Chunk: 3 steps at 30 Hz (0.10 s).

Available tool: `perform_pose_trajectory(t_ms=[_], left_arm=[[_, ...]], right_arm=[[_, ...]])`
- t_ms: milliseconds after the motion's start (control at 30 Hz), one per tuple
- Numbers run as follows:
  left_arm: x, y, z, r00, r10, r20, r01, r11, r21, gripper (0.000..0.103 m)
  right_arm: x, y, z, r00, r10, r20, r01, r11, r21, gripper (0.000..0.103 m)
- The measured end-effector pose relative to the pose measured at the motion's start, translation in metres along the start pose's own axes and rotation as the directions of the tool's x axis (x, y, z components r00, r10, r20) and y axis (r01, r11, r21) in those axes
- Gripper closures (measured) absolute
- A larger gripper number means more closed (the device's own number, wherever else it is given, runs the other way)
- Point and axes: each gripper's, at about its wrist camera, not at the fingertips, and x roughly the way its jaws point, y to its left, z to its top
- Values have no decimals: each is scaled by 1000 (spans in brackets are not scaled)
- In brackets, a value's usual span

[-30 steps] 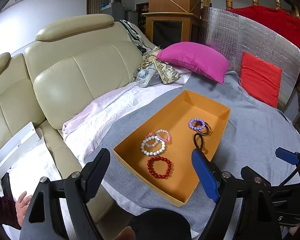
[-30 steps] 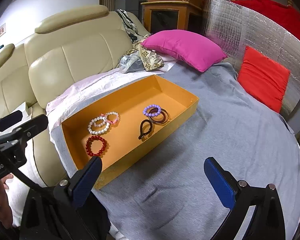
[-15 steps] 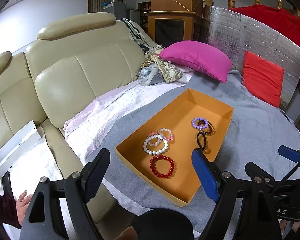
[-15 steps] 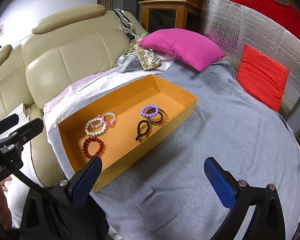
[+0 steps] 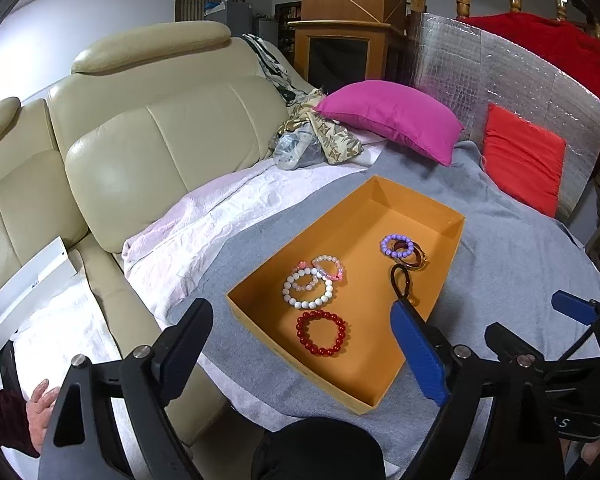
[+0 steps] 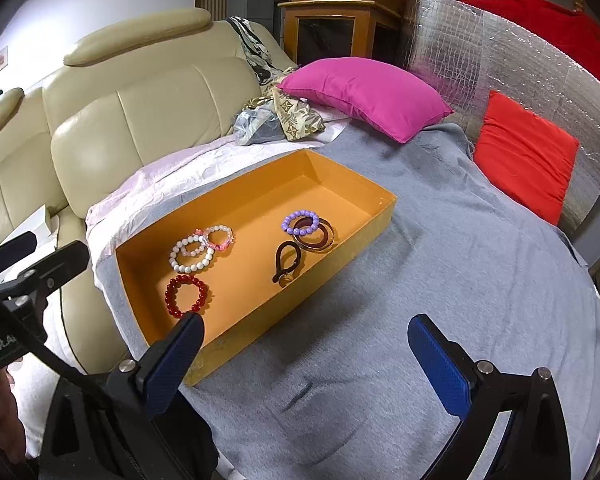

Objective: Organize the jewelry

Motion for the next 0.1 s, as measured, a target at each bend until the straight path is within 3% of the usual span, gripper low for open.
perform_pose_trajectory(t_ms=[100], left_arm=[[-1,-1,0,1000,2,4,-2,1000,3,12]], right_arm=[[2,1,0,1000,2,-1,-2,1000,-2,0]])
